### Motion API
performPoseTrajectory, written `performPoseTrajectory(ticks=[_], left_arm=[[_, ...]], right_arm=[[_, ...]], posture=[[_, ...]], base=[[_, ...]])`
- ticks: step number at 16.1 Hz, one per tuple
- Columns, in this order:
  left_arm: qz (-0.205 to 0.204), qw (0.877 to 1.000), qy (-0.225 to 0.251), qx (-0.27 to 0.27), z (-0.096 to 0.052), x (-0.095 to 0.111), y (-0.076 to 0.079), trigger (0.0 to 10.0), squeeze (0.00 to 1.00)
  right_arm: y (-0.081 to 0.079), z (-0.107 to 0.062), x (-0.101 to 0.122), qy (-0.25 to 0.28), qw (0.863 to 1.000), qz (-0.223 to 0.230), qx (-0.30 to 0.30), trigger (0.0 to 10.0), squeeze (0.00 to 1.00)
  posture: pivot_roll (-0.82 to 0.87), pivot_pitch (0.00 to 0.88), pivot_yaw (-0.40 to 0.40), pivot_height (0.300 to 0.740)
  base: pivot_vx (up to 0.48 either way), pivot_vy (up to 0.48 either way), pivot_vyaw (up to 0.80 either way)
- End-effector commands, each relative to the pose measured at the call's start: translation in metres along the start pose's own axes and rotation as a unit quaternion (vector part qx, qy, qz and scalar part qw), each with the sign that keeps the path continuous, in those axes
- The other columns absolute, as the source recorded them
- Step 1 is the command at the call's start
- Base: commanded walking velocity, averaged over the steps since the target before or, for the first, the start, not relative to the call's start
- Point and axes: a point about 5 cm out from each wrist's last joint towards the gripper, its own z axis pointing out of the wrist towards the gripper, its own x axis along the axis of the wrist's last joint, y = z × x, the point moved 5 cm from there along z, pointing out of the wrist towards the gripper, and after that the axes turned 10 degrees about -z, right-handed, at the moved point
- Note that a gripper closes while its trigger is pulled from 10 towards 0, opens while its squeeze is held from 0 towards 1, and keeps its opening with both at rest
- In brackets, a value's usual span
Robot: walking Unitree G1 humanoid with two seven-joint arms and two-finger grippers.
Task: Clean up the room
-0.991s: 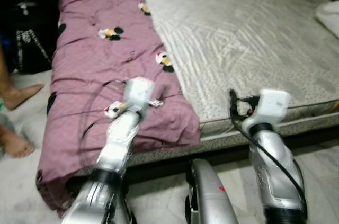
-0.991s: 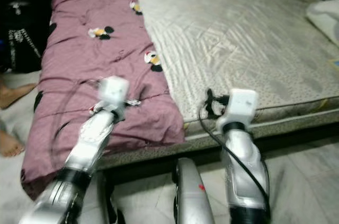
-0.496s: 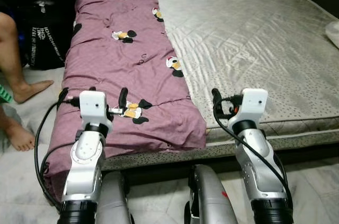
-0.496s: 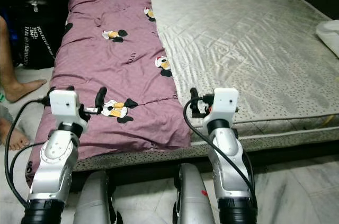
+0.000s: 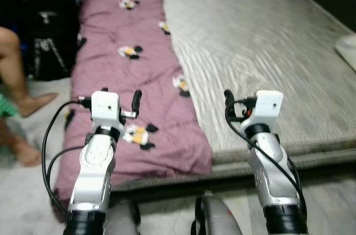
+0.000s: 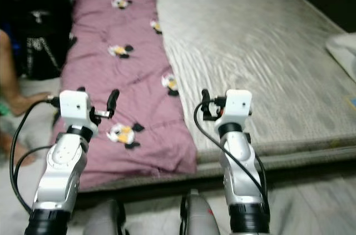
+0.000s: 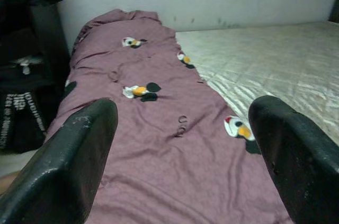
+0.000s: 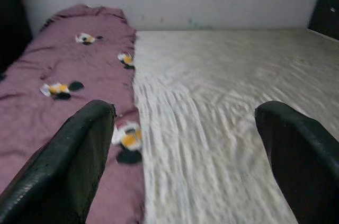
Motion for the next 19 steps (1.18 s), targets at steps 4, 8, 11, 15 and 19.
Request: performPoseTrajectory(ticks=[4, 8, 11, 15, 19], left_arm=[[-0.010, 1.000, -0.014, 0.002, -0.002, -0.003, 0.001, 10.0, 0.00], [-0.009, 1.000, -0.014, -0.005, 0.005, -0.001, 0.003, 10.0, 0.00], [-0.014, 1.000, -0.022, -0.008, 0.006, -0.003, 0.003, 10.0, 0.00], [-0.019, 0.999, -0.042, -0.020, -0.004, -0.016, 0.009, 10.0, 0.00], [-0.028, 0.998, -0.062, -0.011, -0.002, -0.025, 0.003, 10.0, 0.00]], right_arm=[[0.004, 0.000, 0.000, 0.002, 1.000, -0.003, -0.010, 10.0, 0.00], [0.006, 0.000, -0.001, 0.000, 1.000, -0.004, -0.013, 10.0, 0.00], [0.006, 0.000, -0.001, 0.000, 1.000, -0.005, -0.014, 10.0, 0.00], [0.008, -0.002, -0.007, -0.013, 1.000, -0.009, -0.022, 10.0, 0.00], [0.006, -0.001, -0.004, -0.007, 1.000, -0.006, -0.020, 10.0, 0.00]], posture=[[-0.02, 0.000, -0.045, 0.740], [-0.02, 0.000, -0.048, 0.740], [-0.02, 0.000, -0.047, 0.740], [-0.02, 0.000, -0.047, 0.740], [-0.03, 0.000, -0.052, 0.740]], base=[[0.000, 0.000, 0.00], [0.000, 0.000, 0.00], [0.000, 0.000, 0.00], [0.000, 0.000, 0.00], [0.000, 0.000, 0.00]])
